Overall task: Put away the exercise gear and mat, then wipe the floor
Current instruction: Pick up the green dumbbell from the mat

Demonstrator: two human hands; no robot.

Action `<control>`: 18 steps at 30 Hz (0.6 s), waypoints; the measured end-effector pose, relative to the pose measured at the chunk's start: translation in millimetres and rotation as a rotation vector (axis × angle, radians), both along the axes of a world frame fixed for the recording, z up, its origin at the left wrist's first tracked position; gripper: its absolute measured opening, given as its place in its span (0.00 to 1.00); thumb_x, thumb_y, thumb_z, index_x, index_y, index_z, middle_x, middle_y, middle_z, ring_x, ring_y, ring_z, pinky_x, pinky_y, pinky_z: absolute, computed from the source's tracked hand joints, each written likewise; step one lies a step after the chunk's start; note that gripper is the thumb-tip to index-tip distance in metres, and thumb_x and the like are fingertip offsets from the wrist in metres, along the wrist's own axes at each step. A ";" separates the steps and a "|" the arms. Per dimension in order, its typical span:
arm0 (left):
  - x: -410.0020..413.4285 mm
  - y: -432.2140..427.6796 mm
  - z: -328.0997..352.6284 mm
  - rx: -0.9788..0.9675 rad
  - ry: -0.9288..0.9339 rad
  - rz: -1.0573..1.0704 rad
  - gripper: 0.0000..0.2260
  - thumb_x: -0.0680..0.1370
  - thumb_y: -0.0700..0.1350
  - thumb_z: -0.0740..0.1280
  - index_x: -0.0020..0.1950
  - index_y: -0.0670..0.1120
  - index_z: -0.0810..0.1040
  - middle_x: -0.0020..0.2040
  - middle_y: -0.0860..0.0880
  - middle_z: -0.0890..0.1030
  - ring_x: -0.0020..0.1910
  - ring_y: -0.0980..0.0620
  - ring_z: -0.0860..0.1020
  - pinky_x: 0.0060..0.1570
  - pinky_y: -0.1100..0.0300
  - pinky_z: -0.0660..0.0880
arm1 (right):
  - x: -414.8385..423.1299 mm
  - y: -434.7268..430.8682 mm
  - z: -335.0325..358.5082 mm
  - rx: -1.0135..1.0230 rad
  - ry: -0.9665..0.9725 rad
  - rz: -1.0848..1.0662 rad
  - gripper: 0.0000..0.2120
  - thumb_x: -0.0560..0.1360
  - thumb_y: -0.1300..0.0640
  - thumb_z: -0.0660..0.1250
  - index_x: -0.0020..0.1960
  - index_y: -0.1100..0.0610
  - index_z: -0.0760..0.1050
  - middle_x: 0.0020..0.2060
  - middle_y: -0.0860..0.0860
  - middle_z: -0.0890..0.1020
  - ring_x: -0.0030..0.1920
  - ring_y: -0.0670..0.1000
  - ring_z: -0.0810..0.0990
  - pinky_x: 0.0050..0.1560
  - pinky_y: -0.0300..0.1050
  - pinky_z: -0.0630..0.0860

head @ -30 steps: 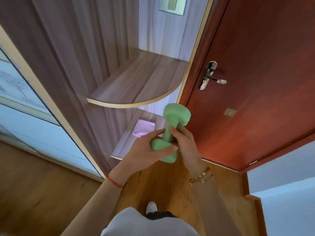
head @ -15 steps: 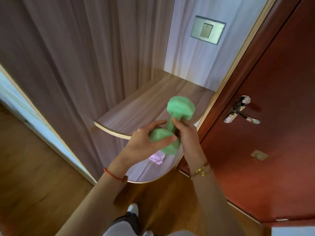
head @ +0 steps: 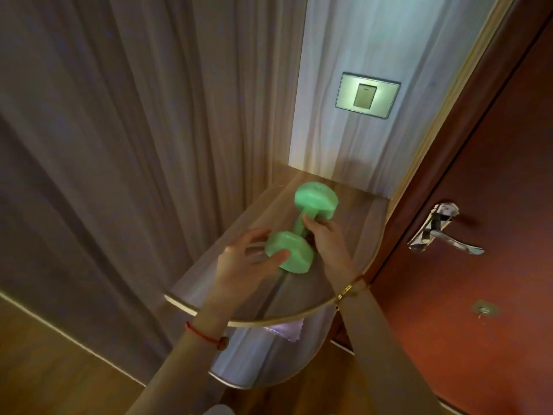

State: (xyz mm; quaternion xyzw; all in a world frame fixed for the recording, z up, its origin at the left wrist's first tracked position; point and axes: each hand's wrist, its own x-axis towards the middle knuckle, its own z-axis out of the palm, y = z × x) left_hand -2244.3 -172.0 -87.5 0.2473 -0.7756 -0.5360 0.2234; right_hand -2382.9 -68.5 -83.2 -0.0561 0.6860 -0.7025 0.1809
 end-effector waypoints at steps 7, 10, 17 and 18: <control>-42.4 -19.2 -7.1 0.232 -0.157 0.123 0.27 0.56 0.67 0.76 0.50 0.55 0.82 0.44 0.56 0.86 0.44 0.51 0.86 0.53 0.47 0.83 | -38.7 -29.4 0.4 0.036 -0.044 0.011 0.06 0.77 0.59 0.68 0.51 0.59 0.80 0.43 0.52 0.83 0.45 0.52 0.82 0.45 0.46 0.78; -63.7 -23.7 -6.0 0.372 -0.152 0.117 0.36 0.53 0.68 0.76 0.55 0.48 0.82 0.43 0.50 0.87 0.40 0.50 0.86 0.52 0.45 0.83 | -57.7 -38.6 4.3 0.042 -0.084 0.026 0.02 0.77 0.59 0.67 0.47 0.56 0.79 0.41 0.51 0.82 0.41 0.48 0.80 0.39 0.42 0.77; -101.4 -29.8 11.5 0.531 -0.075 0.214 0.24 0.59 0.57 0.82 0.46 0.47 0.77 0.37 0.49 0.85 0.40 0.49 0.84 0.56 0.45 0.82 | -103.5 -62.8 13.7 0.070 -0.109 0.084 0.05 0.78 0.62 0.64 0.44 0.56 0.75 0.38 0.50 0.79 0.38 0.47 0.78 0.39 0.43 0.76; -106.9 -32.9 9.7 0.531 -0.069 0.230 0.29 0.53 0.60 0.80 0.46 0.47 0.77 0.35 0.50 0.85 0.39 0.49 0.84 0.56 0.46 0.82 | -109.5 -66.9 13.7 0.080 -0.101 0.093 0.04 0.78 0.62 0.64 0.45 0.57 0.76 0.39 0.51 0.79 0.39 0.48 0.78 0.42 0.44 0.77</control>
